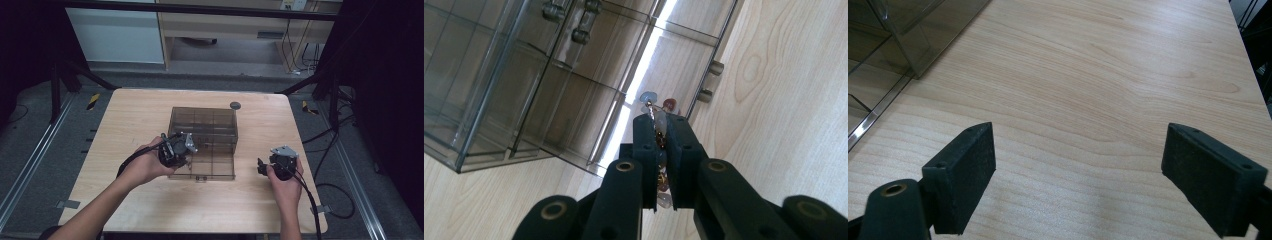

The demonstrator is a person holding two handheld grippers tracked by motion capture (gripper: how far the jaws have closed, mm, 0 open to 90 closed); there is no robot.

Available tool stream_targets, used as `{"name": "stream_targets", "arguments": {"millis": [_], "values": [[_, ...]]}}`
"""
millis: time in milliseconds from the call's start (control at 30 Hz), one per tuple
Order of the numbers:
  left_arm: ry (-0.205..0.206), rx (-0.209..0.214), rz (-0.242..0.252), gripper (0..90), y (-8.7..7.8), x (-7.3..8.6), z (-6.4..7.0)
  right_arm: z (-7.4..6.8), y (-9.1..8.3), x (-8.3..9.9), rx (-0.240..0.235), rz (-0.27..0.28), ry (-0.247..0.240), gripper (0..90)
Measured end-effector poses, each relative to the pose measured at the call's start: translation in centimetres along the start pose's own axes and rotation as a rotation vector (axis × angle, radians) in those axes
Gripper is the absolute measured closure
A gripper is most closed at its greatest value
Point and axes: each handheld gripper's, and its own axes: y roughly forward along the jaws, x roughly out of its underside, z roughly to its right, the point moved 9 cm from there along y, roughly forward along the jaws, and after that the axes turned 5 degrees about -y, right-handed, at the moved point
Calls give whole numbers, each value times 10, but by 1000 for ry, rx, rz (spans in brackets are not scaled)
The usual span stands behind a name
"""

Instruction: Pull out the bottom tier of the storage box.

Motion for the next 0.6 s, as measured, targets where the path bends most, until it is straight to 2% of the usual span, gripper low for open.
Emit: {"name": "stream_targets", "arguments": {"millis": [233,600], "values": [[0,2,20,842,4,-6,-1,-1,0,0,-6,-2,-6,145],[16,10,25,842,9,-15,2,-1,0,0,-3,0,-2,145]]}}
